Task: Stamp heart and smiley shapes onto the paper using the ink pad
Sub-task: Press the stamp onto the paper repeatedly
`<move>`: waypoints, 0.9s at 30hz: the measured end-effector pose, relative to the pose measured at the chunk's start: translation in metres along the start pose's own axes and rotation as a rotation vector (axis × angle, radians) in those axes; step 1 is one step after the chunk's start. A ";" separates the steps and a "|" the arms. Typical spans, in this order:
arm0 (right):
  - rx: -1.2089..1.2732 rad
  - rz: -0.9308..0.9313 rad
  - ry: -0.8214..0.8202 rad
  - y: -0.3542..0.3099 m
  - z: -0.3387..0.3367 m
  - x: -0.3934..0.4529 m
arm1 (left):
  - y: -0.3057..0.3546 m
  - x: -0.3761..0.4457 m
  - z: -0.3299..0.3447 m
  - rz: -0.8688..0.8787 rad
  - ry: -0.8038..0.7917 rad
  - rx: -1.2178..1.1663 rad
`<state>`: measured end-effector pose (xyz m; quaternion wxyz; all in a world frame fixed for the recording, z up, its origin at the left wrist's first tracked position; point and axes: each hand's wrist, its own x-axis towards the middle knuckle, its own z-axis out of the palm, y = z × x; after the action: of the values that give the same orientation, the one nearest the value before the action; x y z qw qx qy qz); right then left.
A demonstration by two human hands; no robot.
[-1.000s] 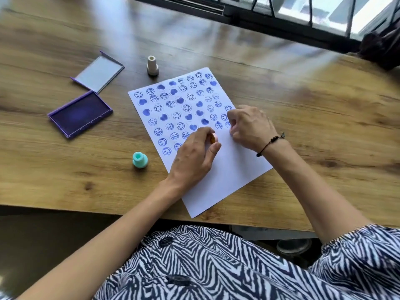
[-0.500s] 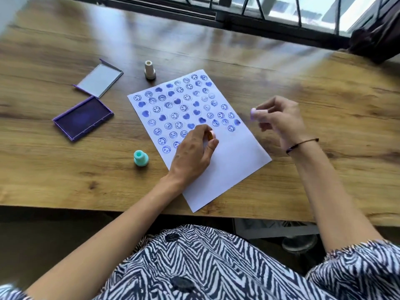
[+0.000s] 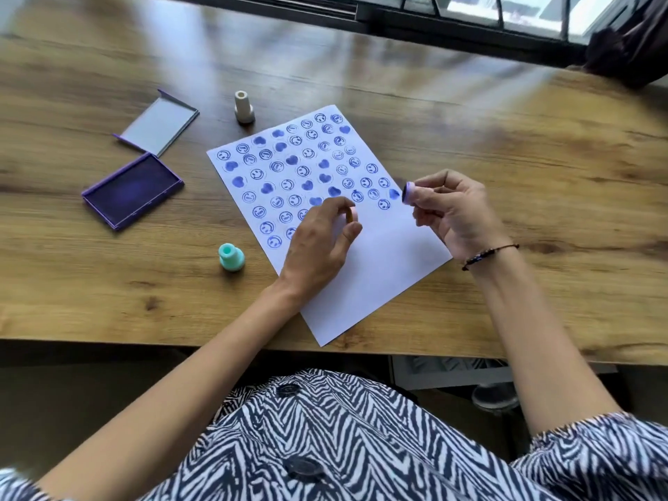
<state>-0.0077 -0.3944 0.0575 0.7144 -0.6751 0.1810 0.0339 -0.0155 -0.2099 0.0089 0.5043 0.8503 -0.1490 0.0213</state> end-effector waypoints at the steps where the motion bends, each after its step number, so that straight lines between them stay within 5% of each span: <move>1: -0.007 -0.009 -0.034 -0.001 0.004 -0.003 | 0.002 0.000 -0.002 0.007 0.008 -0.033; 10: -0.056 -0.152 -0.133 -0.002 0.039 -0.023 | 0.014 0.009 -0.013 -0.238 -0.038 -0.626; 23: -0.055 -0.187 -0.121 -0.006 0.059 -0.024 | 0.020 0.015 -0.024 -0.158 0.017 -0.538; 27: -0.130 -0.199 -0.183 -0.020 0.080 -0.007 | 0.017 0.032 -0.048 -0.166 0.070 -0.303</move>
<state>0.0089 -0.3166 0.0803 0.6825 -0.7286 0.0448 0.0357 0.0157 -0.1833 0.0524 0.6317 0.7727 -0.0619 -0.0135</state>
